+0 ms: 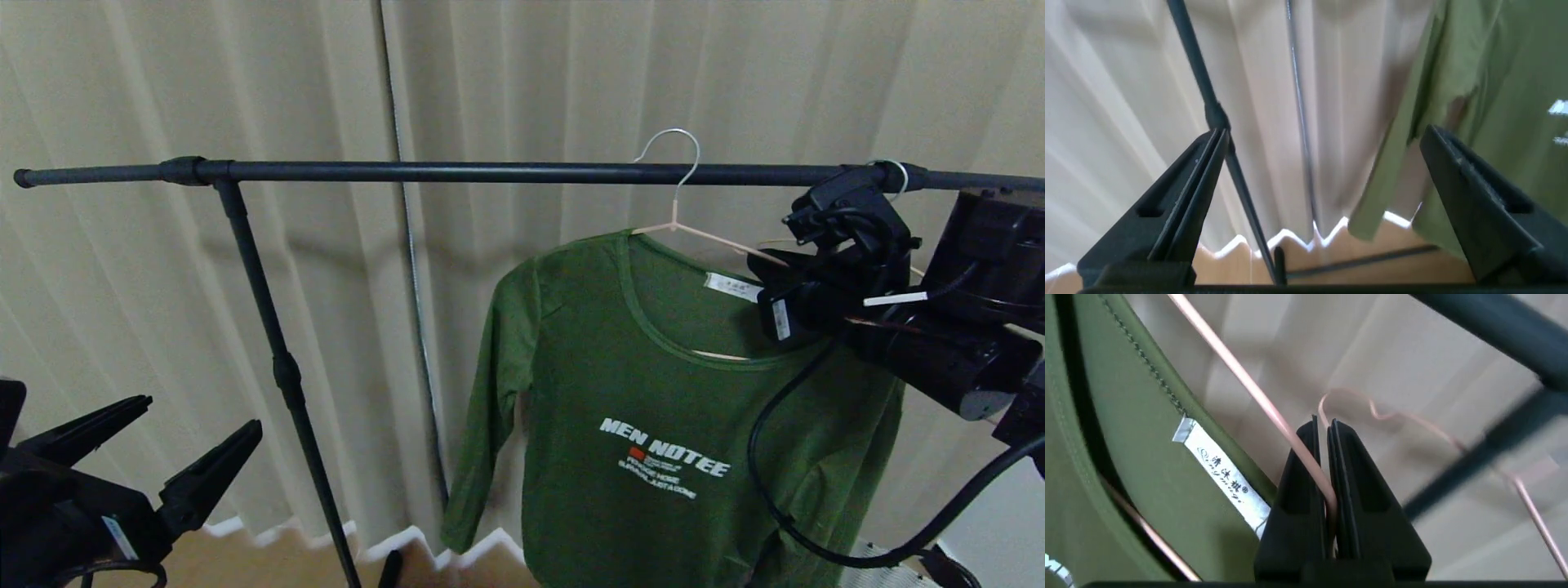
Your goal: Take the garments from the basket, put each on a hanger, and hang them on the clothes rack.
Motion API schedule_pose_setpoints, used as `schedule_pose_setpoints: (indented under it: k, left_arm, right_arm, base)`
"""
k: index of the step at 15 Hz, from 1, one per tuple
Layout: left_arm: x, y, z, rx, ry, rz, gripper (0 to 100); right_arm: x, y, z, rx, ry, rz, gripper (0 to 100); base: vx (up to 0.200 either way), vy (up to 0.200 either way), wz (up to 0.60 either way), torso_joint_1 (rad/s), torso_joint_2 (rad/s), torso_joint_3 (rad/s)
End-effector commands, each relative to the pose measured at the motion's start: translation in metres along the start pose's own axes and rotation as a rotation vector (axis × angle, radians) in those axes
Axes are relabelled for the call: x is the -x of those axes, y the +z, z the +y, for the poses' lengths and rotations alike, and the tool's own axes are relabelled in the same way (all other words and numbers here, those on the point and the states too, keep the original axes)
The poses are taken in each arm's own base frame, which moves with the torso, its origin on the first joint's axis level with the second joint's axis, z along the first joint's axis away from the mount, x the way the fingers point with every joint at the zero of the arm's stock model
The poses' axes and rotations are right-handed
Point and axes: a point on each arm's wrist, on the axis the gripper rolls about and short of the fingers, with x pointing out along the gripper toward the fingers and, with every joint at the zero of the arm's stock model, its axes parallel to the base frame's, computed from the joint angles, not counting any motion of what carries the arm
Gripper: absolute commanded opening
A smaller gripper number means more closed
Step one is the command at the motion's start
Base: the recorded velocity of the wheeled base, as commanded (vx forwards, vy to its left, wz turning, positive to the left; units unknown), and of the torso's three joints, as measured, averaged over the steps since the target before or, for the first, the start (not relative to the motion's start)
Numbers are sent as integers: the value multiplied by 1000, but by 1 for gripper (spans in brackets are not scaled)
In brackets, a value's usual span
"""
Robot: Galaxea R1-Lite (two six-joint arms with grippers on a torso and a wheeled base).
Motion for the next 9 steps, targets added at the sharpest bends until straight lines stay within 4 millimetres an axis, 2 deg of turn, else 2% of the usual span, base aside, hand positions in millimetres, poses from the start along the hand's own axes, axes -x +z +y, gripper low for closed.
schedule_pose_setpoints:
  k: [1, 6, 9]
  left_arm:
    - [-1, 0, 0, -1, 0, 4, 100]
    - [-1, 0, 0, -1, 0, 4, 100]
    - [-1, 0, 0, -1, 0, 4, 100]
  right_arm:
    - [-13, 0, 3, 2, -14, 9, 0]
    - [-62, -4, 12, 6, -100, 55, 0]
    - [-71, -13, 17, 14, -94, 81, 0]
  base:
    - [0, 0, 0, 0, 0, 0]
    - [0, 0, 0, 0, 0, 0]
    - [0, 0, 0, 0, 0, 0]
